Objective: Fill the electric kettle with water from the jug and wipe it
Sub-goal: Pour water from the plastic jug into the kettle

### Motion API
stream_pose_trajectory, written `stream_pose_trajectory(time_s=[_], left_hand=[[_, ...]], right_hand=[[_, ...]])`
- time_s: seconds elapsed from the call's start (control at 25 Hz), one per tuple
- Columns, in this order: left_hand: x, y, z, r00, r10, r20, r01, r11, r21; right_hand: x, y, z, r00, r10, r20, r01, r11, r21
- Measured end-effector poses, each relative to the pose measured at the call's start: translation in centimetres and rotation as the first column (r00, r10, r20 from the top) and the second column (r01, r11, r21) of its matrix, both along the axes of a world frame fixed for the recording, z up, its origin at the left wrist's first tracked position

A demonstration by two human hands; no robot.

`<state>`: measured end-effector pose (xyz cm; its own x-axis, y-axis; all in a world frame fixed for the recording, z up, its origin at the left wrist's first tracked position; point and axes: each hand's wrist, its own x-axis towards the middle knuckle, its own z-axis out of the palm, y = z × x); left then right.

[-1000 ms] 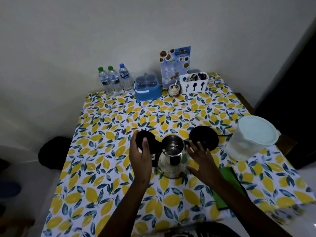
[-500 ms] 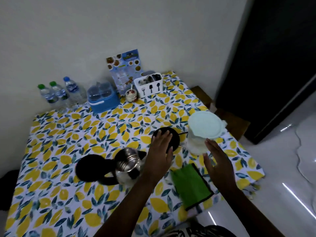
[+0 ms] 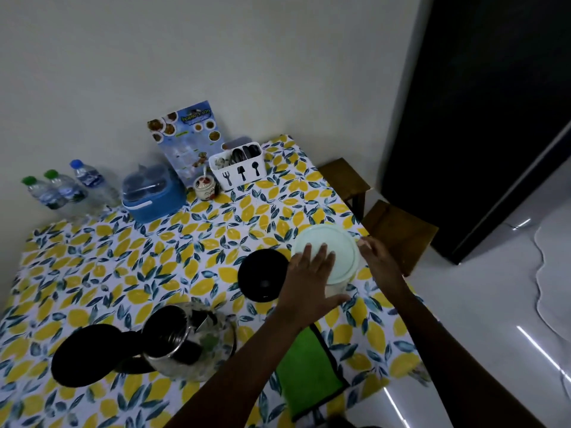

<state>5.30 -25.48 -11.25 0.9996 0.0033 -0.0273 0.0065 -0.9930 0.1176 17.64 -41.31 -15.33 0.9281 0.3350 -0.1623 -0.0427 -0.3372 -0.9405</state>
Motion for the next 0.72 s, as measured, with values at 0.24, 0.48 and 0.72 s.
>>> stream_pose_trajectory(time_s=[0.24, 0.48, 0.72], left_hand=[[0.0, -0.5, 0.2, 0.999, 0.042, 0.028, -0.042, 0.999, 0.013], [-2.0, 0.3, 0.6, 0.998, 0.056, 0.017, -0.057, 0.997, 0.055], [-6.0, 2.1, 3.5, 0.983, 0.131, 0.126, -0.138, 0.989, 0.046]], right_hand=[[2.8, 1.1, -0.4, 0.981, 0.137, -0.138, -0.146, 0.988, -0.058], [0.5, 2.3, 0.8, 0.953, 0.072, -0.295, -0.036, 0.991, 0.127], [-2.3, 7.5, 4.1, 0.96, 0.038, -0.276, -0.039, 0.999, 0.0]])
